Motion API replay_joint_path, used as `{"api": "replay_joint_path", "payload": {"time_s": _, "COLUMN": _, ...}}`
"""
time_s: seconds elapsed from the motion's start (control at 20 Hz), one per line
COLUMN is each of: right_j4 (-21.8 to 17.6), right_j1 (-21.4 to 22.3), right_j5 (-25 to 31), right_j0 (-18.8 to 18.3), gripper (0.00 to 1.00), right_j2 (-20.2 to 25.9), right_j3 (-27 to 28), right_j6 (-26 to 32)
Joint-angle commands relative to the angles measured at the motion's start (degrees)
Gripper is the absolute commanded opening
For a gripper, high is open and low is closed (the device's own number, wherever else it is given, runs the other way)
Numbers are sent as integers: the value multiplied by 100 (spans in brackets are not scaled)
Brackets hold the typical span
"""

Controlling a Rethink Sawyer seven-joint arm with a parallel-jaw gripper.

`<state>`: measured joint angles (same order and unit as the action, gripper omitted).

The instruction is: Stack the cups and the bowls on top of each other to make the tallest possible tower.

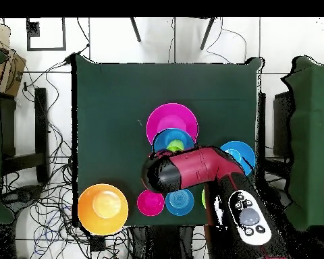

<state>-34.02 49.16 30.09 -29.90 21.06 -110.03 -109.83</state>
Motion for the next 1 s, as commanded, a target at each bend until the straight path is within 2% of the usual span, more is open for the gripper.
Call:
{"api": "replay_joint_path", "payload": {"time_s": 0.05, "right_j4": -425, "right_j1": -544, "right_j5": -355, "right_j0": 40, "gripper": 100, "right_j2": -170, "right_j3": 149, "right_j6": -156}}
{"api": "replay_joint_path", "payload": {"time_s": 0.75, "right_j4": -387, "right_j1": -670, "right_j5": -595, "right_j0": 132, "gripper": 100, "right_j2": -329, "right_j3": 248, "right_j6": -182}}
{"api": "replay_joint_path", "payload": {"time_s": 1.0, "right_j4": -250, "right_j1": -595, "right_j5": -432, "right_j0": 112, "gripper": 100, "right_j2": -306, "right_j3": 270, "right_j6": -78}}
